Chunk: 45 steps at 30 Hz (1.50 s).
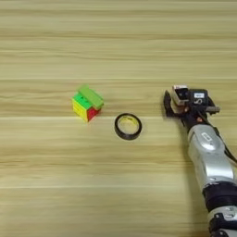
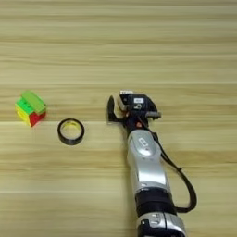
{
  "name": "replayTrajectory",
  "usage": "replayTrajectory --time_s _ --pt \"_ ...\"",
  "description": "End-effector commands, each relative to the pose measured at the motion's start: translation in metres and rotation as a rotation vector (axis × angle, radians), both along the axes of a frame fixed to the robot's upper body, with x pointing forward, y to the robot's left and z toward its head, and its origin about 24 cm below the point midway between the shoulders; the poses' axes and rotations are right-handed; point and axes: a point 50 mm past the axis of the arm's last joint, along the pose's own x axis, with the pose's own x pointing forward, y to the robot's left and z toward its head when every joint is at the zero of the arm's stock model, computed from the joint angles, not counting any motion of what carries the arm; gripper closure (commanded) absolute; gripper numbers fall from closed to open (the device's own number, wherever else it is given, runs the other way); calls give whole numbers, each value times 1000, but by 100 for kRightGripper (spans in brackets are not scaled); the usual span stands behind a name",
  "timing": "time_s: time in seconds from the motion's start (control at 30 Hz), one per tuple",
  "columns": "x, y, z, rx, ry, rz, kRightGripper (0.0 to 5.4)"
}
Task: Move the objects on the table
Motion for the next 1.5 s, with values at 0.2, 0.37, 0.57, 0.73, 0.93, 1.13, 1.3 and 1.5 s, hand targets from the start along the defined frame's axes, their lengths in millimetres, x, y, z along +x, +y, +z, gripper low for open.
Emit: replayTrajectory --time_s 0.2,0.37,0.57,0.73,0.93,1.13,1.3,1.5 --pt "21 -4 33 -6 -136 9 4" --pt "21 -3 33 3 -134 14 4" --pt "22 -2 31 27 -124 25 26" --pt "22 -2 30 30 -124 30 94" --pt "22 -1 29 32 -122 37 178" --pt "21 -1 28 33 -120 39 248" --pt "20 0 28 32 -123 44 292" --pt "18 2 33 28 -146 55 293"
